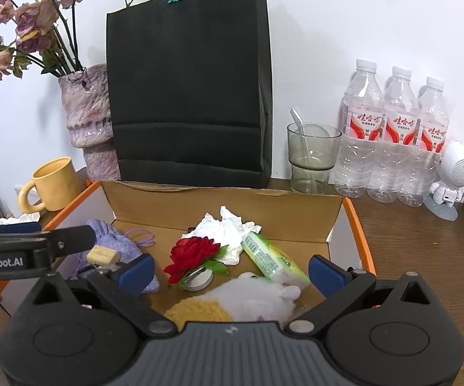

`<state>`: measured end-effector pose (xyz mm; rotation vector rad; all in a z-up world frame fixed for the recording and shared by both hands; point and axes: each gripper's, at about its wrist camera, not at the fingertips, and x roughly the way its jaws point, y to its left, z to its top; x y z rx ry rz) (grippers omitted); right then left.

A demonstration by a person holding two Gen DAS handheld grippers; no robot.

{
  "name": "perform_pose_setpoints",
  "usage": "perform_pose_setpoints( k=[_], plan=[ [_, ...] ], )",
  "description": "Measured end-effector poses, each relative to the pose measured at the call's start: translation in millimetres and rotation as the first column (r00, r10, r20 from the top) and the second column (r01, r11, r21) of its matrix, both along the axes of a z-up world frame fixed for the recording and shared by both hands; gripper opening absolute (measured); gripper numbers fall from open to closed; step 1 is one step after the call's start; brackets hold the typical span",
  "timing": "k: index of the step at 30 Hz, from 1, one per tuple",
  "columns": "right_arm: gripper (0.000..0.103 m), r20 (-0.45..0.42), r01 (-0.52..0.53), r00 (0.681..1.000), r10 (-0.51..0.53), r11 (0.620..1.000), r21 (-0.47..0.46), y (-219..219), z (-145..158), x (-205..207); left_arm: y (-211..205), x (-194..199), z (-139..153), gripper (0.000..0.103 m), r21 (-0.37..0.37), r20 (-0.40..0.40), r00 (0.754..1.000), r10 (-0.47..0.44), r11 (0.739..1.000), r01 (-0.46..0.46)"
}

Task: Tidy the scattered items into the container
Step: 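Grasp a black sachet with the right gripper while the left grasps a clear sachet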

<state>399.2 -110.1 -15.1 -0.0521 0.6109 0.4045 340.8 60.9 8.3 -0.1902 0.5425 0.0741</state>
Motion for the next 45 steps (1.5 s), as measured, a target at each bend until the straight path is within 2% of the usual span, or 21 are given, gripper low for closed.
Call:
perform_pose_setpoints(
  k=[5, 11, 15, 18, 21, 22, 24, 27, 30, 32, 40, 41, 42, 43, 44, 45],
  plan=[
    [0.102, 0.036, 0.008, 0.999, -0.009, 1.0, 0.028, -15, 10, -15, -2, -22, 5, 0.103, 0.032, 0.04, 0.998, -0.045, 0.999, 0.044],
    [0.102, 0.104, -0.003, 0.995, 0.002, 1.0, 0.011, -39, 15, -59, -3, -71, 1, 0.103, 0.087, 0.088, 0.991, -0.099, 0.992, 0.092],
    [0.102, 0.101, -0.005, 0.995, 0.007, 1.0, -0.022, -53, 5, -92, -3, -102, -11, 0.103, 0.1, 0.063, 0.985, -0.163, 0.983, 0.156],
    [0.1, 0.068, -0.009, 0.998, 0.011, 0.999, -0.032, -60, -8, -113, -4, -117, -20, 0.102, 0.096, 0.035, 0.981, -0.193, 0.977, 0.189],
    [0.096, 0.038, -0.018, 0.999, 0.02, 0.998, -0.061, -56, -25, -126, -10, -125, -30, 0.09, 0.097, 0.004, 0.973, -0.229, 0.969, 0.228],
    [0.091, 0.031, -0.021, 0.999, 0.024, 0.997, -0.079, -53, -30, -129, -12, -126, -33, 0.088, 0.095, -0.004, 0.969, -0.245, 0.965, 0.245],
    [0.089, 0.002, -0.047, 0.999, 0.047, 0.994, -0.1, -46, -42, -133, -16, -126, -38, 0.078, 0.093, -0.023, 0.964, -0.263, 0.96, 0.264],
    [0.079, -0.024, -0.068, 0.998, 0.066, 0.994, -0.091, -40, -48, -133, -16, -121, -45, 0.065, 0.086, -0.046, 0.963, -0.267, 0.959, 0.27],
    [0.071, -0.028, -0.065, 0.998, 0.064, 0.995, -0.073, -36, -51, -133, -18, -116, -52, 0.057, 0.07, -0.074, 0.957, -0.281, 0.956, 0.286],
    [0.06, -0.03, -0.069, 0.997, 0.067, 0.995, -0.066, -33, -52, -133, -21, -114, -55, 0.053, 0.064, -0.089, 0.949, -0.302, 0.949, 0.308],
    [0.037, -0.07, -0.116, 0.991, 0.11, 0.99, -0.083, -22, -60, -132, -37, -99, -63, 0.049, 0.068, -0.128, 0.932, -0.34, 0.934, 0.351],
    [0.031, -0.069, -0.119, 0.991, 0.113, 0.989, -0.084, -21, -60, -132, -39, -97, -65, 0.045, 0.071, -0.134, 0.93, -0.342, 0.933, 0.353],
    [0.025, -0.07, -0.122, 0.991, 0.117, 0.989, -0.082, -22, -59, -133, -41, -97, -65, 0.036, 0.088, -0.132, 0.93, -0.344, 0.93, 0.356],
    [0.015, -0.071, -0.126, 0.99, 0.12, 0.989, -0.078, -22, -59, -133, -44, -97, -66, 0.028, 0.107, -0.133, 0.927, -0.35, 0.925, 0.365],
    [0.01, -0.07, -0.13, 0.99, 0.124, 0.989, -0.077, -23, -59, -134, -45, -98, -66, 0.018, 0.112, -0.132, 0.925, -0.356, 0.922, 0.37],
    [0.01, -0.068, -0.132, 0.99, 0.127, 0.988, -0.078, -23, -59, -136, -44, -100, -65, 0.017, 0.104, -0.128, 0.923, -0.362, 0.921, 0.376]
  ],
)
